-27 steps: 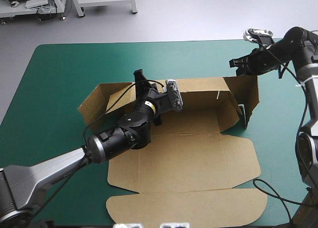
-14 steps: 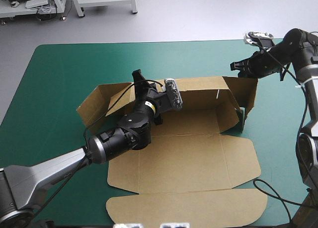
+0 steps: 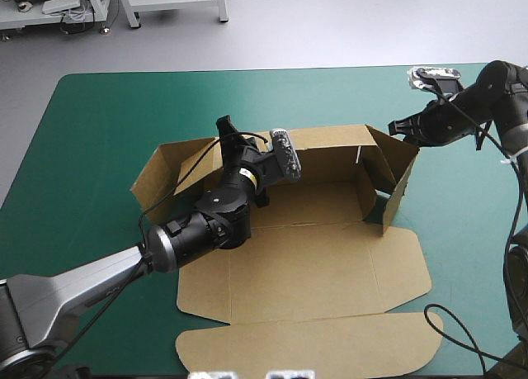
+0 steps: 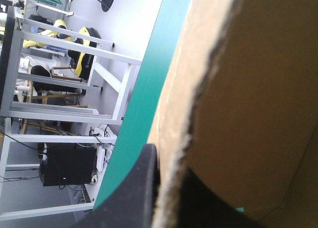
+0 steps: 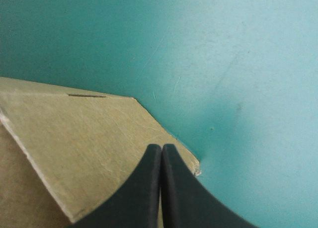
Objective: Fold the box
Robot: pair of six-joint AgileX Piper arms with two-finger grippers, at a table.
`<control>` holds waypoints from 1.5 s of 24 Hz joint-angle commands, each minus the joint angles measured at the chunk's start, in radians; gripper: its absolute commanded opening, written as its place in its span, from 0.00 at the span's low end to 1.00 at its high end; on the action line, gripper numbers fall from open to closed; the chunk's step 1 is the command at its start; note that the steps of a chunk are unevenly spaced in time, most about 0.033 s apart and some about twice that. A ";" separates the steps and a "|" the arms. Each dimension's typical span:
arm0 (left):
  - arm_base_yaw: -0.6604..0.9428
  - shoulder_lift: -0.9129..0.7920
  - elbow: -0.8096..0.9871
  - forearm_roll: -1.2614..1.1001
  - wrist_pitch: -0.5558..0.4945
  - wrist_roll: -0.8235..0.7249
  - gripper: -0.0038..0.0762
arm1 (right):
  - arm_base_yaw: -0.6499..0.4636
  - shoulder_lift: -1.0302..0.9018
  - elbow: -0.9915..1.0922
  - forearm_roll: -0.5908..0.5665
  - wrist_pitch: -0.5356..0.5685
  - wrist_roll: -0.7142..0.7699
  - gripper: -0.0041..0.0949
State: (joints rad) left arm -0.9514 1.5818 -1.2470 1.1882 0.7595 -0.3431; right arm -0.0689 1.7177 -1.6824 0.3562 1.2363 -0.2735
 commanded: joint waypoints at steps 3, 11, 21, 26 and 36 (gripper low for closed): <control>-0.003 -0.041 -0.028 0.045 -0.020 -0.032 0.04 | 0.001 -0.075 0.030 0.032 0.012 -0.041 0.02; -0.003 -0.036 -0.028 -0.014 -0.030 0.087 0.04 | 0.001 -0.117 0.191 0.154 -0.114 -0.121 0.02; -0.003 0.078 -0.028 -0.058 -0.012 0.182 0.04 | -0.030 -0.262 0.550 0.485 -0.391 -0.447 0.02; -0.003 0.082 -0.028 -0.063 -0.008 0.182 0.04 | -0.028 -0.262 0.610 0.574 -0.454 -0.650 0.02; -0.003 0.082 -0.028 -0.039 -0.013 0.182 0.04 | -0.028 -0.303 0.604 0.348 -0.390 -0.732 0.31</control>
State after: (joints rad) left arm -0.9505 1.6815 -1.2635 1.2146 0.7741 -0.1488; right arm -0.0915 1.4545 -1.0511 0.7219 0.8270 -0.9894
